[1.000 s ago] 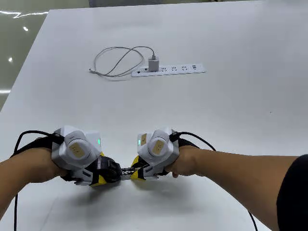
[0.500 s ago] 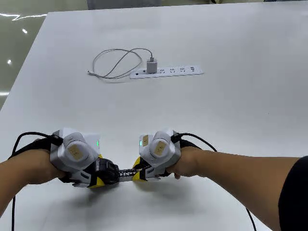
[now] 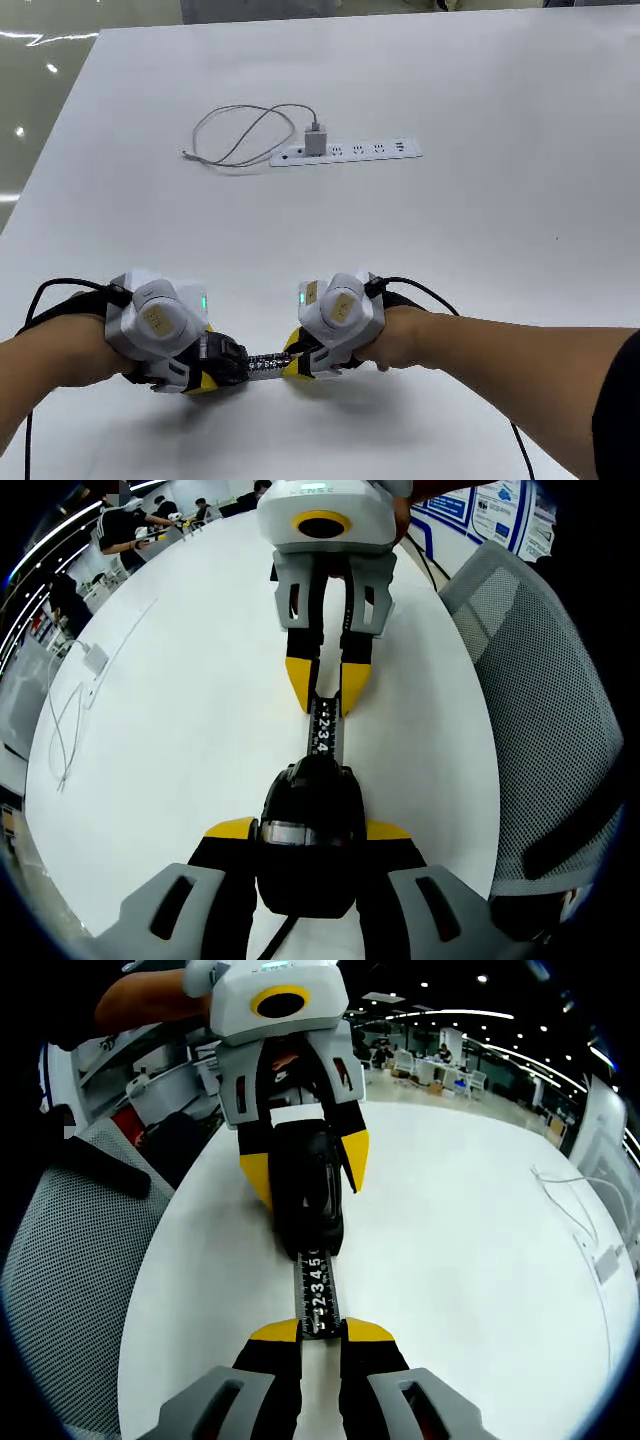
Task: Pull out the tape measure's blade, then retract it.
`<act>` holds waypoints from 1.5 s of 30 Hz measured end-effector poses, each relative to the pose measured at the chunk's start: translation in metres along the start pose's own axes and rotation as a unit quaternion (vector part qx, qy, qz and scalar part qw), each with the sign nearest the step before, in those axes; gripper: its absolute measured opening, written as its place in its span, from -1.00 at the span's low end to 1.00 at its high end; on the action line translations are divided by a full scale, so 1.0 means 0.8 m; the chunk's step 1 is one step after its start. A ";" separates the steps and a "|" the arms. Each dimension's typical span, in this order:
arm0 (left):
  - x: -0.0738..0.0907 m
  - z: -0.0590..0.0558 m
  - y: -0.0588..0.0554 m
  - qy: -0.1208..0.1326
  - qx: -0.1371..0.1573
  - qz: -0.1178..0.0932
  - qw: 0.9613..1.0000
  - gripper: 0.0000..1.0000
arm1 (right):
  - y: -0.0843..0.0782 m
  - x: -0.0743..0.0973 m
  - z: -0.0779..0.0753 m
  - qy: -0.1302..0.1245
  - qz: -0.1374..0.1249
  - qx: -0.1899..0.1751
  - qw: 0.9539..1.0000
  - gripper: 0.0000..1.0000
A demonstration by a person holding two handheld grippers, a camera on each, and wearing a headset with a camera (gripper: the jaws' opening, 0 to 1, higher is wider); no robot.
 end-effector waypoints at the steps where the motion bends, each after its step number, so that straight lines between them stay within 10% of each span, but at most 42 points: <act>1: 0.000 0.000 0.000 0.000 -0.001 0.000 1.000 -0.33 | -0.001 0.000 0.000 0.000 0.000 0.001 1.000 -0.81; 45: -0.001 0.000 0.000 0.000 0.003 0.001 1.000 -0.33 | -0.030 0.029 0.003 -0.005 0.011 -0.005 1.000 -0.81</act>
Point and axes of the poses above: the centre of the closed fingertips' face, and the gripper's own axes: x roughly backward along the fingers, z roughly to its left, y roughly out of its top, the point moved 7 cm from there along x, roughly backward along the fingers, and after that the axes turned 9 degrees about y, right-handed, at the moved point
